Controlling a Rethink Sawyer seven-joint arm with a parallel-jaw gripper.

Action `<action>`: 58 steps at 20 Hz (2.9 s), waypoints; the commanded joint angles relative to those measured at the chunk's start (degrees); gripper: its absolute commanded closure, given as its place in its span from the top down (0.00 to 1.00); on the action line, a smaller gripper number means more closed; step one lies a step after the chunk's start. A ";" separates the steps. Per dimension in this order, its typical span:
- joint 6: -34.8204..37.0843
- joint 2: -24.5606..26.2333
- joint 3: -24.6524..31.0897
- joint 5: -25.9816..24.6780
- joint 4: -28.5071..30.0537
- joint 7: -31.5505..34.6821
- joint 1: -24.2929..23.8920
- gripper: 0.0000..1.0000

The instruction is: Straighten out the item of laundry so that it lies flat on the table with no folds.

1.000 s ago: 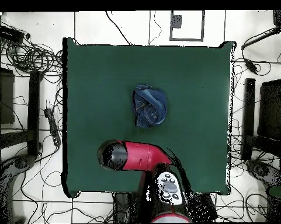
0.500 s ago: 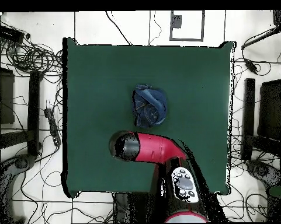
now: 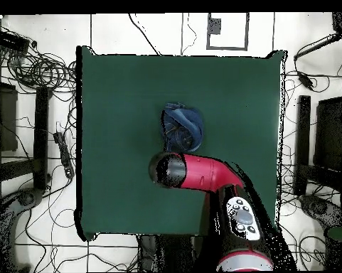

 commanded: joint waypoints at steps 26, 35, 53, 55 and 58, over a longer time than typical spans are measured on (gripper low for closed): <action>2.84 2.80 2.27 2.95 -0.11 14.02 2.31 1.00; 2.92 -1.72 -7.62 14.29 5.90 29.34 10.07 1.00; -9.03 1.29 -6.74 26.18 11.84 38.78 6.72 1.00; -7.29 2.25 -6.95 25.83 10.23 37.67 6.41 1.00; -2.33 3.04 -5.43 21.18 6.65 29.88 4.77 1.00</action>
